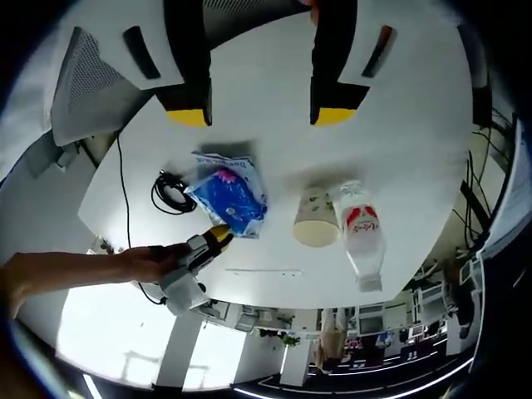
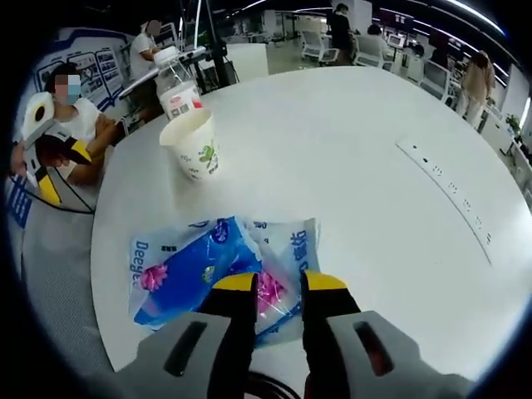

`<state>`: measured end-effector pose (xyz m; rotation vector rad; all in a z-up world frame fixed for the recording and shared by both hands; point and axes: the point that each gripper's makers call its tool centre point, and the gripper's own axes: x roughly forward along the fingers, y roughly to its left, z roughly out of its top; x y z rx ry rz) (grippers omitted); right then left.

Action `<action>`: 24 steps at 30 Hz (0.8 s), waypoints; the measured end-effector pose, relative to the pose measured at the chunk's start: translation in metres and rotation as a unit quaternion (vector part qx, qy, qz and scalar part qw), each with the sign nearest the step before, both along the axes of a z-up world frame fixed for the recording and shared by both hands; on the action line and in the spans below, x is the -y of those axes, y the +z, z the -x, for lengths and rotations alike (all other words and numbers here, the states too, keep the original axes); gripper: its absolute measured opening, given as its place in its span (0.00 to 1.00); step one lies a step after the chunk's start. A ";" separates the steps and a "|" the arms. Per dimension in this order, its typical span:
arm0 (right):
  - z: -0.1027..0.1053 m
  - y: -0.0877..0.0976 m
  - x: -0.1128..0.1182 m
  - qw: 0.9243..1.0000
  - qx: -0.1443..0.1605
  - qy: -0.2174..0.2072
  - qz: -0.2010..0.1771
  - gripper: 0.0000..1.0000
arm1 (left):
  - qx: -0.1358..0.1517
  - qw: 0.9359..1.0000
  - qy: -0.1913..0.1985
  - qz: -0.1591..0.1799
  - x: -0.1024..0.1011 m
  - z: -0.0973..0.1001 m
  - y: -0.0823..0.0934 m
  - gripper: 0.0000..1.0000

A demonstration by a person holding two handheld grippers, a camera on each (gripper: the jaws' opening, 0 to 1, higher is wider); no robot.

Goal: Arrange the tabletop items into an orderly group along one side of the table until the central work area is clear of visible clutter.

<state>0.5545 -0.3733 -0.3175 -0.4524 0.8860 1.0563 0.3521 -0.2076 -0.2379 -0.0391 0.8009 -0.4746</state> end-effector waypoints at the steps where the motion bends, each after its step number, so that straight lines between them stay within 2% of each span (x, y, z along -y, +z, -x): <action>1: 0.000 -0.001 -0.001 1.000 -0.001 0.001 0.001 0.18 | -0.001 1.000 0.000 0.000 -0.001 0.000 0.000 0.47; 7: 0.003 -0.008 -0.001 0.999 0.008 0.024 0.026 0.19 | 0.000 1.000 0.004 -0.001 -0.003 0.000 0.001 0.47; 12: 0.004 -0.012 -0.002 0.999 0.010 0.027 0.030 0.17 | 0.001 1.000 0.008 0.001 -0.002 0.002 0.002 0.46; 16: 0.008 -0.009 -0.002 0.999 0.019 0.029 0.038 0.09 | 0.001 1.000 0.009 0.002 -0.002 0.005 0.001 0.46; 24: 0.012 -0.010 0.001 0.999 0.013 0.028 0.038 0.02 | 0.001 1.000 0.012 0.000 -0.006 0.008 0.000 0.46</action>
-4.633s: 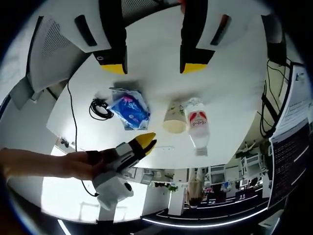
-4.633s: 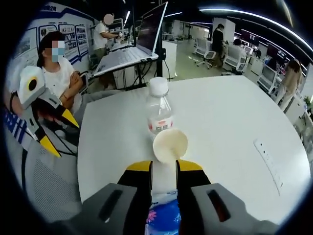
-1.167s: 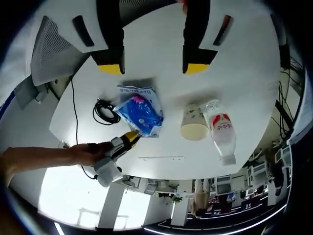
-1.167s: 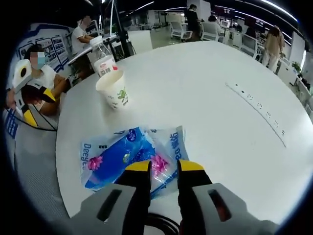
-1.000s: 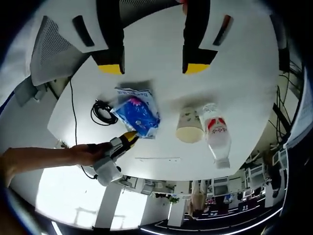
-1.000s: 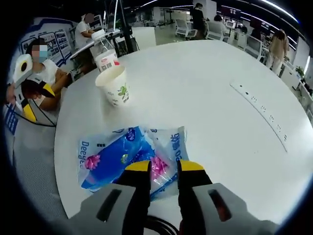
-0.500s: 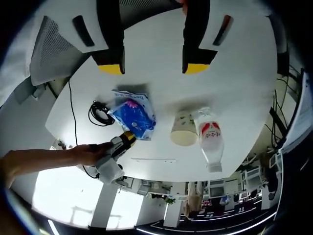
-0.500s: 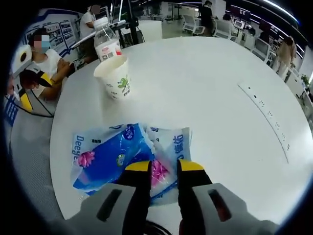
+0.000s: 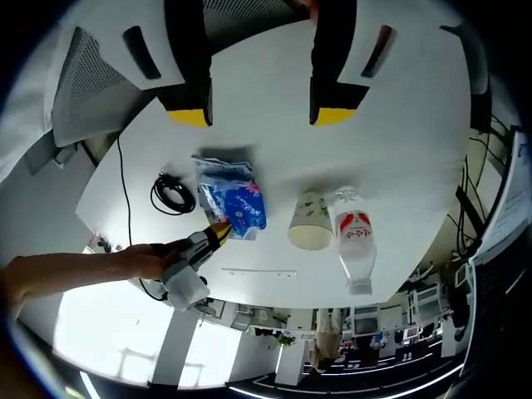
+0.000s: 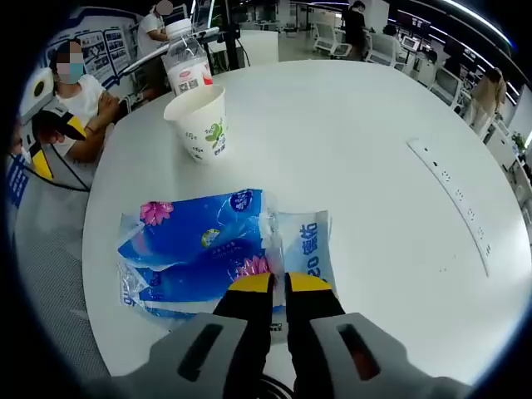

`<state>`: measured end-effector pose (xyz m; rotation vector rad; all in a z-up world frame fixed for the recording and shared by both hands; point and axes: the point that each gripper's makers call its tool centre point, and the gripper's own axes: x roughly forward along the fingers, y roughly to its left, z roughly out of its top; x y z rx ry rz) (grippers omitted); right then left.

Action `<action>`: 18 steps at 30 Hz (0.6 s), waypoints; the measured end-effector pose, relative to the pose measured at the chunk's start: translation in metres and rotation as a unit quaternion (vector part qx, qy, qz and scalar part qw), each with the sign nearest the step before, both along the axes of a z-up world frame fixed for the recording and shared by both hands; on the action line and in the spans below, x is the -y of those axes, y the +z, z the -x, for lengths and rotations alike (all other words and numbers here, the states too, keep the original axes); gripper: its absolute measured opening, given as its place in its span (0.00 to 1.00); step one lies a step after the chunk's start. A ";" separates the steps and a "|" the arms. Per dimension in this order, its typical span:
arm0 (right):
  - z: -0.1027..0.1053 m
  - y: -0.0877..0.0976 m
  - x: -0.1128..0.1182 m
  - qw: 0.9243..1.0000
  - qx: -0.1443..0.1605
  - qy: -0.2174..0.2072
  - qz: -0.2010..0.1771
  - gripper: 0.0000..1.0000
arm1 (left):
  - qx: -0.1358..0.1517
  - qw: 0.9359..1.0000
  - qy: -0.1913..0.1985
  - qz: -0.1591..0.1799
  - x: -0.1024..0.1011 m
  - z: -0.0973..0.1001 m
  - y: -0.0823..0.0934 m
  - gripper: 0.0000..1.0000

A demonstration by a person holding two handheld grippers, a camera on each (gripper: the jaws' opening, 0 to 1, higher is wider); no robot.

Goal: Arrange the tabletop items into an orderly group along one side of the table until the central work area is clear of visible clutter.

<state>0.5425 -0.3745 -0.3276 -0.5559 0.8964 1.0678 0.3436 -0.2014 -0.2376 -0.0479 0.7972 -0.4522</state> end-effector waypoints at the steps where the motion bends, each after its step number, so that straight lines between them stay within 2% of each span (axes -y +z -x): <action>1: 0.001 0.000 0.001 1.000 -0.001 -0.003 -0.001 0.01 | 0.000 1.000 0.001 0.000 0.000 0.000 0.000 0.46; 11: 0.009 0.004 0.013 1.000 -0.001 -0.019 -0.008 0.00 | 0.004 1.000 -0.005 0.004 0.006 0.000 0.000 0.46; 14: 0.006 0.006 0.022 0.999 0.009 -0.035 -0.005 0.00 | 0.005 1.000 -0.010 0.005 0.010 0.000 -0.001 0.46; 18: 0.009 0.011 0.030 0.998 0.008 -0.062 -0.016 0.00 | 0.006 1.000 -0.016 0.007 0.013 0.000 -0.002 0.46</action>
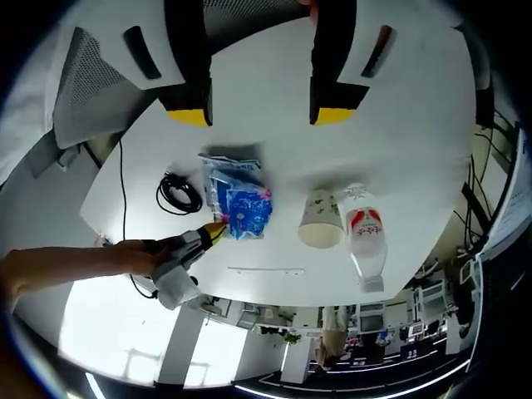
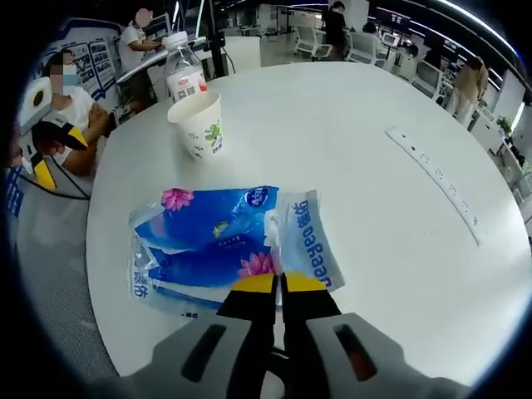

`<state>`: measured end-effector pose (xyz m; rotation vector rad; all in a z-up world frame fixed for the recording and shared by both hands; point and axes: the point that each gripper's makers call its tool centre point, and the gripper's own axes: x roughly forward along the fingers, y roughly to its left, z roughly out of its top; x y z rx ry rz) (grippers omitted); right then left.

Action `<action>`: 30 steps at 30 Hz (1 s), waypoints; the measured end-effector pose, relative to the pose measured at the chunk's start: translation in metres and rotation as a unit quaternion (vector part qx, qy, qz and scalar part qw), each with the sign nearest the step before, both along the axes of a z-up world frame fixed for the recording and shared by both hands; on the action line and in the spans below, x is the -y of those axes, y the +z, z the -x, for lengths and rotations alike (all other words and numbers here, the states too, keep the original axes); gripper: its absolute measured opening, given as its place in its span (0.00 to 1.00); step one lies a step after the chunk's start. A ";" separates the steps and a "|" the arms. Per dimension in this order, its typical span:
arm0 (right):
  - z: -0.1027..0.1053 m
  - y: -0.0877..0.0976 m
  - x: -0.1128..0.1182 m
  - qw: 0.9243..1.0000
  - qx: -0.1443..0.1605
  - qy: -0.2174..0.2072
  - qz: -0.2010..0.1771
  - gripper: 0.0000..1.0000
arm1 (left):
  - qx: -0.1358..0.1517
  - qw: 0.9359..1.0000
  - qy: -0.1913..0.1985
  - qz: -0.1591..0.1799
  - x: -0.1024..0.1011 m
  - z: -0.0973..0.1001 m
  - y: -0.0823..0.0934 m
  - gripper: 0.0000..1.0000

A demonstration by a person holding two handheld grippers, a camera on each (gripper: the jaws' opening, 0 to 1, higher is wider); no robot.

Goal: Arrange the tabletop items into an orderly group along one side of the table until the central work area is clear of visible clutter.

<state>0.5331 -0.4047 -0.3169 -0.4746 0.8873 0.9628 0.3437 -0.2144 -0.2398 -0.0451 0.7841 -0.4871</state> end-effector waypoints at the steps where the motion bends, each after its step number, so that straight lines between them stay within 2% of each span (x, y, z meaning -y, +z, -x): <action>1: 0.001 0.001 0.001 1.000 -0.001 -0.005 -0.003 0.00 | 0.000 1.000 -0.001 0.001 0.001 0.000 0.000 0.46; 18: -0.002 0.027 0.036 0.996 0.011 -0.084 -0.034 0.00 | 0.004 1.000 -0.018 0.002 0.012 0.001 0.002 0.46; 30: -0.008 0.047 0.060 0.993 0.026 -0.112 -0.038 0.00 | 0.008 0.999 -0.033 0.001 0.022 -0.002 0.005 0.46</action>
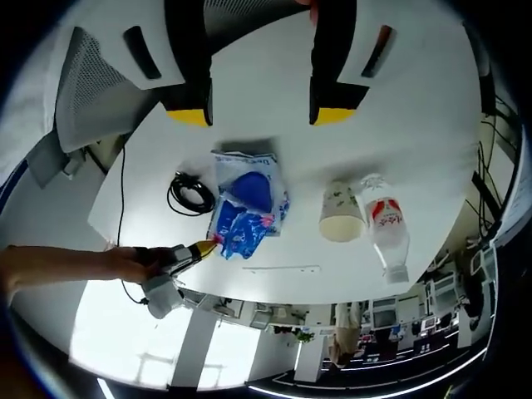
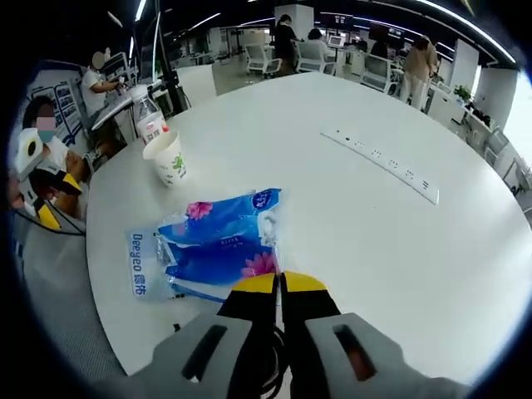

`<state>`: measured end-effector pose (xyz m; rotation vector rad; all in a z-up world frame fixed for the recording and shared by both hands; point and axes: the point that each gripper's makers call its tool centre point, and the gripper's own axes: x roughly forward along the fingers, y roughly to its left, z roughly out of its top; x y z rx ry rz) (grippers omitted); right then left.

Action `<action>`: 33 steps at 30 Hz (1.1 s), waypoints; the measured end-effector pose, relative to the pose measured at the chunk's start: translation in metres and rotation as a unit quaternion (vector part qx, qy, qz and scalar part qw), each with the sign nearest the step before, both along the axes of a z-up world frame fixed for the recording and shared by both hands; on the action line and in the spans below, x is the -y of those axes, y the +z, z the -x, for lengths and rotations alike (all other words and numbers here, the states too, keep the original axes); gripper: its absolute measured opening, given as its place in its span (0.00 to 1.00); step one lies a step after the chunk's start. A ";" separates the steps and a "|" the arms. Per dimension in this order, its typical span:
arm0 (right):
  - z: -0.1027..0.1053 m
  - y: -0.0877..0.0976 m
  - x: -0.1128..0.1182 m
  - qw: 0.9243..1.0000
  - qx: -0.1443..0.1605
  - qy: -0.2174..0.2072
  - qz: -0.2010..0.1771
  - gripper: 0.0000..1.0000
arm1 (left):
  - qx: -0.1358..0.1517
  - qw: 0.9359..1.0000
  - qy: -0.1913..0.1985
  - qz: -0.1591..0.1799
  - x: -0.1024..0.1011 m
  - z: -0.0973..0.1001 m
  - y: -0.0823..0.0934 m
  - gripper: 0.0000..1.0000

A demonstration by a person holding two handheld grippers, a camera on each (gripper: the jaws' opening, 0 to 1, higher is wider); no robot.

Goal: Arrange the tabletop items into an orderly group along one side of the table until the central work area is clear of visible clutter.

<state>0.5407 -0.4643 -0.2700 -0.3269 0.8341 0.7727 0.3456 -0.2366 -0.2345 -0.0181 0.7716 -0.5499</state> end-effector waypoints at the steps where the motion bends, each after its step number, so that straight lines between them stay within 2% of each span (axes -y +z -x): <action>1: -0.001 0.001 0.002 1.000 0.001 -0.001 -0.001 0.00 | 0.000 1.000 -0.001 0.000 0.001 0.000 0.000 0.46; 7: -0.005 0.008 0.014 1.000 0.006 -0.015 -0.005 0.00 | 0.003 1.000 -0.008 0.001 0.007 -0.004 0.001 0.46; 20: 0.006 0.025 0.044 0.998 0.017 -0.056 -0.019 0.00 | 0.007 0.999 -0.033 0.000 0.024 -0.011 0.004 0.46; 25: 0.011 0.032 0.059 0.995 0.020 -0.087 -0.037 0.00 | 0.009 0.999 -0.044 0.000 0.032 -0.015 0.005 0.46; 33: 0.019 0.032 0.088 0.990 0.012 -0.127 -0.051 0.00 | 0.008 0.999 -0.054 0.002 0.042 -0.016 0.004 0.46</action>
